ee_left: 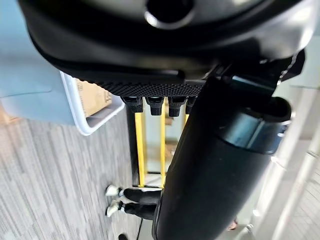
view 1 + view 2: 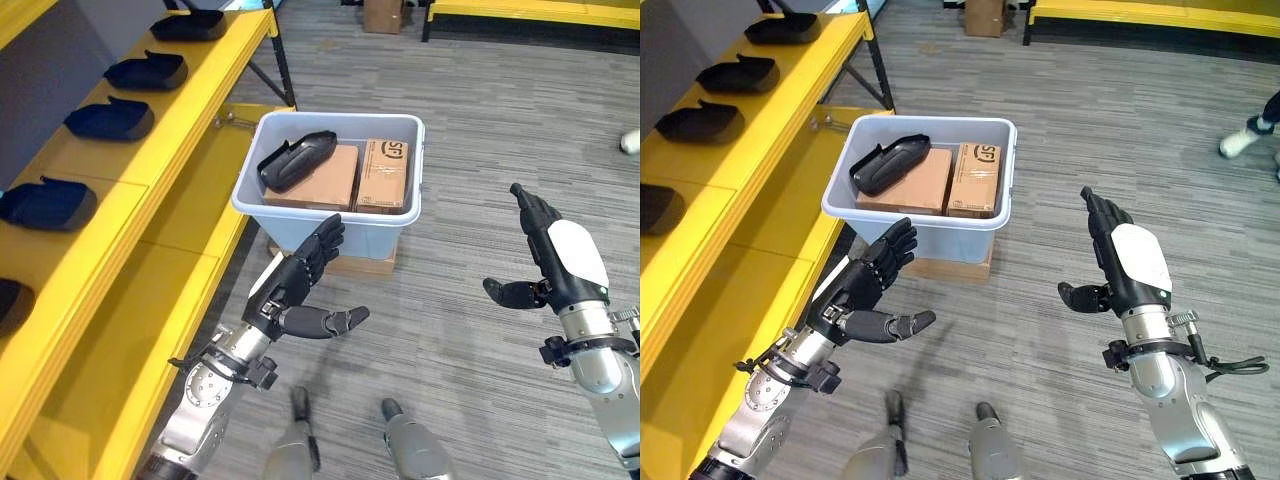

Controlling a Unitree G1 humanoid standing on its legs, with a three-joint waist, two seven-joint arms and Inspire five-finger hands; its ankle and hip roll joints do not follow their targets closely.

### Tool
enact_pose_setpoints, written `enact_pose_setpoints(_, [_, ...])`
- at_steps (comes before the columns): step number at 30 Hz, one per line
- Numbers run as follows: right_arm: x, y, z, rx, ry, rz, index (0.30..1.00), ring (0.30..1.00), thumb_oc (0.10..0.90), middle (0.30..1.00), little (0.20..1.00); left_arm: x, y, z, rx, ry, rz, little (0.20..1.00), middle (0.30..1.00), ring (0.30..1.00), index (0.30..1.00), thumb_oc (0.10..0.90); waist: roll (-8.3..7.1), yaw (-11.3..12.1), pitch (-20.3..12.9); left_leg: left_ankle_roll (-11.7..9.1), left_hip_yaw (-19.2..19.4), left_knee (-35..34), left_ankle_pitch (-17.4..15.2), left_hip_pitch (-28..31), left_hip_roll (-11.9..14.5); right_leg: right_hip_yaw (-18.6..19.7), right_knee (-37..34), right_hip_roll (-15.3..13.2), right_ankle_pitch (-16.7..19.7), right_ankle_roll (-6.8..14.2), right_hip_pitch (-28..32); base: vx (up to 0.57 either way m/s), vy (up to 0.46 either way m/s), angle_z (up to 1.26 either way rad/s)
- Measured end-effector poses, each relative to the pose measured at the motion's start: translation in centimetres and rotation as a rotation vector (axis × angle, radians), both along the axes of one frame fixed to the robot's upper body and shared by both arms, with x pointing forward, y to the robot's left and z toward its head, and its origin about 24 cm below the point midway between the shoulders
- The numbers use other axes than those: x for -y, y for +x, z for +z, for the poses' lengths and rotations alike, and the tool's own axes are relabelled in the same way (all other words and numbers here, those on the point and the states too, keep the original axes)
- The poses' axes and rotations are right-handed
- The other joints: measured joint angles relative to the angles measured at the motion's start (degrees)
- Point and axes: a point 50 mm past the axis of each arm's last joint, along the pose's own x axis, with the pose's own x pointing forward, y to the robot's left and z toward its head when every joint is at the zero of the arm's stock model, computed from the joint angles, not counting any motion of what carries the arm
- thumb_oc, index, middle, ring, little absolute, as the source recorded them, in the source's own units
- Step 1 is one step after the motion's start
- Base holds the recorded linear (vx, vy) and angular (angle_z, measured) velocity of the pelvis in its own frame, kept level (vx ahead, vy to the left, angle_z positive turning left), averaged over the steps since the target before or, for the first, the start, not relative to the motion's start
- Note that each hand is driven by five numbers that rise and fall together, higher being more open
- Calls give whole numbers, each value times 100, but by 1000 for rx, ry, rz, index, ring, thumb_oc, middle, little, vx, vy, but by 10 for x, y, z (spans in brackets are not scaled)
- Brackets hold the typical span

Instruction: Move parts from the plastic box to the shelf.

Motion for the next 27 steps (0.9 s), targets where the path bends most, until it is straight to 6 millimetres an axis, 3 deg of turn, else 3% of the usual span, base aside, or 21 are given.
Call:
enact_pose_setpoints(1, [-2, 0, -1, 0, 2, 8, 1000, 1000, 900, 1000, 1000, -3, 1, 1, 5, 12, 9, 1000, 1000, 1000, 1000, 900, -13, 38, -1, 9, 70, 5, 31, -3, -69, -49, -65, -124, -27, 6, 11, 349, 87, -63])
enact_pose_setpoints(3, [-12, -1, -5, -8, 17, 40, 1000, 1000, 900, 1000, 1000, -11, 2, 7, 26, 38, 39, 1000, 1000, 1000, 1000, 900, 13, 7, 0, 96, 210, 7, 186, 45, -305, -251, -242, -481, 61, 289, 103, 310, 71, -29])
enact_pose_setpoints(5, [-17, 0, -6, -16, 21, 61, 1000, 1000, 900, 1000, 1000, -15, 2, 11, 42, 35, 58, 1000, 1000, 1000, 1000, 900, 13, 56, 0, 209, 337, -2, 161, 104, -378, -457, -341, -626, 212, 463, 153, 212, 79, -24])
enact_pose_setpoints(11, [-26, 7, -1, 18, 28, 75, 1000, 1000, 900, 1000, 1000, -21, 1, 12, 29, 58, 72, 1000, 1000, 1000, 1000, 900, 9, 299, -3, 330, 499, 19, -12, 310, -430, -871, -404, -706, 562, 456, 272, 171, 121, -15])
enact_pose_setpoints(14, [-28, 13, 11, 94, 35, 67, 1000, 1000, 900, 1000, 1000, -19, 1, 13, 25, 62, 57, 1000, 1000, 1000, 1000, 900, 5, 409, -3, 468, 683, 273, -308, 328, -458, -1058, 32, -757, 681, 362, 80, 124, 168, -25])
enact_pose_setpoints(15, [-29, 15, 14, 113, 37, 67, 1000, 1000, 900, 1000, 1000, -19, 1, 14, 27, 64, 50, 1000, 1000, 1000, 1000, 900, 0, 430, 4, 617, 696, 450, -486, 260, -492, -1148, 415, -770, 740, 312, -128, 162, 130, -58])
enact_pose_setpoints(16, [-30, 16, 16, 128, 40, 68, 1000, 1000, 900, 1000, 1000, -17, -1, 10, 14, 64, 38, 1000, 1000, 1000, 1000, 900, 16, 501, 1, 616, 790, 597, -622, 272, -431, -1230, 1199, -823, 1045, 280, -608, 151, -2, -55])
enact_pose_setpoints(17, [-30, 16, 16, 128, 37, 70, 1000, 1000, 900, 1000, 1000, -17, -2, 9, 8, 67, 35, 1000, 1000, 1000, 1000, 900, 13, 502, 4, 595, 850, 587, -644, 342, -406, -1227, 1415, -835, 1162, 285, -716, 198, -140, -62])
enact_pose_setpoints(18, [-30, 14, 13, 117, 37, 70, 1000, 1000, 900, 1000, 1000, -18, -7, 4, -13, 70, 30, 1000, 1000, 1000, 1000, 900, 6, 497, 1, 606, 992, 546, -634, 527, -392, -1221, 1743, -852, 1204, 260, -852, 180, -203, -40])
enact_pose_setpoints(19, [-29, 12, 11, 111, 35, 70, 1000, 1000, 900, 1000, 1000, -19, -12, 2, -26, 80, 20, 1000, 1000, 1000, 1000, 900, 3, 486, -10, 554, 1027, 493, -709, 632, -387, -1265, 1774, -773, 921, 236, -872, 172, -241, -36])
enact_pose_setpoints(21, [-29, 9, 11, 118, 31, 80, 1000, 1000, 900, 1000, 1000, -20, -16, 8, -4, 101, -4, 1000, 1000, 1000, 1000, 900, -85, 459, -23, 608, 1064, 370, -661, 597, -445, -1419, 1137, -673, 578, 289, -923, 188, -265, -19])
enact_pose_setpoints(23, [-31, 8, 15, 131, 25, 91, 1000, 1000, 900, 1000, 1000, -18, -13, 13, 17, 105, -26, 1000, 1000, 1000, 1000, 900, -99, 387, -21, 644, 1053, 188, -606, 527, -503, -1691, 80, -648, 513, 363, -970, 191, -214, 5])
enact_pose_setpoints(24, [-33, 8, 16, 135, 26, 101, 1000, 1000, 900, 1000, 1000, -14, -8, 15, 21, 75, -43, 1000, 1000, 1000, 1000, 900, -104, 262, -18, 722, 998, 65, -511, 524, -584, -1750, -868, -655, 802, 409, -1056, 346, -370, 21])
enact_pose_setpoints(26, [-32, 7, 14, 130, 23, 103, 1000, 1000, 900, 1000, 1000, -8, -4, 14, 16, 43, -50, 1000, 1000, 1000, 1000, 900, -53, 147, 24, 652, 888, 199, -725, 563, -590, -1481, -1742, -616, 1290, 513, -1185, 385, -451, 29])
enact_pose_setpoints(27, [-31, 6, 12, 124, 17, 98, 1000, 1000, 900, 1000, 1000, -5, -3, 14, 17, 33, -54, 1000, 1000, 1000, 1000, 900, -20, 85, 62, 630, 749, 263, -772, 582, -589, -1283, -1914, -605, 1373, 456, -1134, 268, -378, 72])
